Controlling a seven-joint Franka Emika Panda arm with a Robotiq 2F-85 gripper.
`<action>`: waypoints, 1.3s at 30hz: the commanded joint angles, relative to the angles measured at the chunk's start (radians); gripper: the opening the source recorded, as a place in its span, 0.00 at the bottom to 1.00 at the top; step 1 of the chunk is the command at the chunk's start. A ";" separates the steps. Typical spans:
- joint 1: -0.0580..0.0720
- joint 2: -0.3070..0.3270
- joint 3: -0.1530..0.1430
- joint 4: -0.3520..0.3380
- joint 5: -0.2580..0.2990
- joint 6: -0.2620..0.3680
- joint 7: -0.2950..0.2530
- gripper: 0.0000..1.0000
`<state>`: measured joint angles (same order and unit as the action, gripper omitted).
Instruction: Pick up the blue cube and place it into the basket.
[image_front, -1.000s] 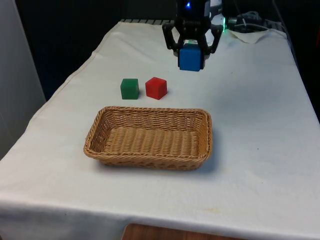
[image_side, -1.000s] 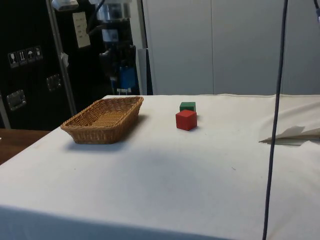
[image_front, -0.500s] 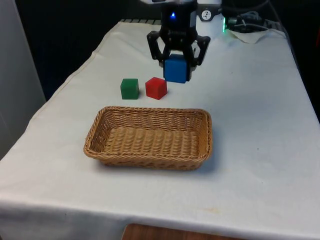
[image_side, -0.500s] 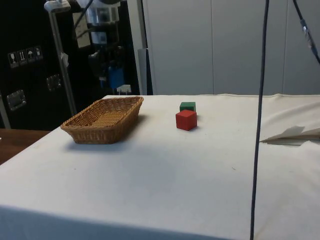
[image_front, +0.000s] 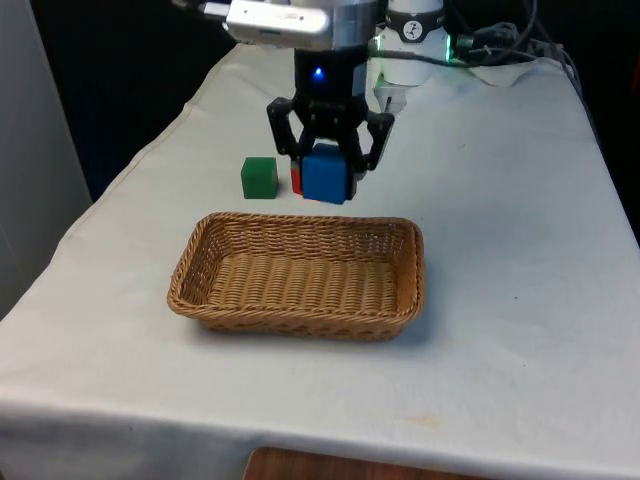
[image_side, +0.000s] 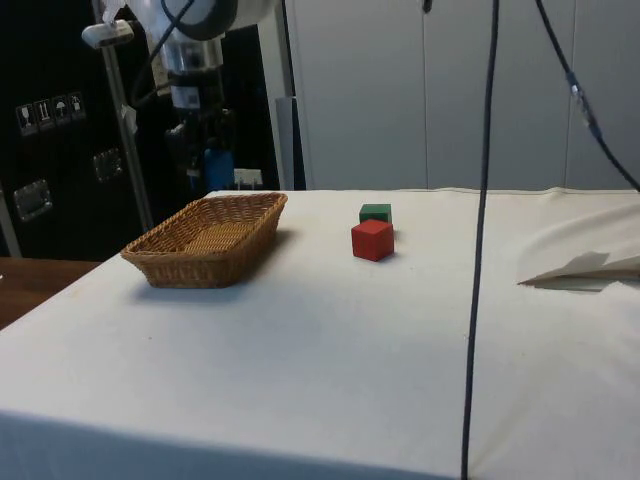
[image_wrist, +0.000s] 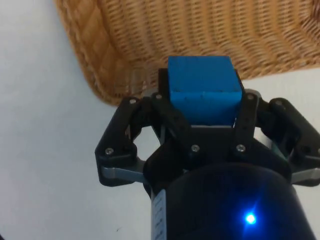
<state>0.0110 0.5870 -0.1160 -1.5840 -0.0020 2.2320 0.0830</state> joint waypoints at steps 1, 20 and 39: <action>-0.006 0.013 0.003 0.018 0.005 -0.016 -0.008 0.01; -0.026 0.221 -0.028 0.227 0.024 -0.035 -0.027 0.01; -0.029 0.353 -0.032 0.324 0.049 -0.002 -0.008 0.01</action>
<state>-0.0140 0.9330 -0.1520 -1.2690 0.0420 2.2320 0.0760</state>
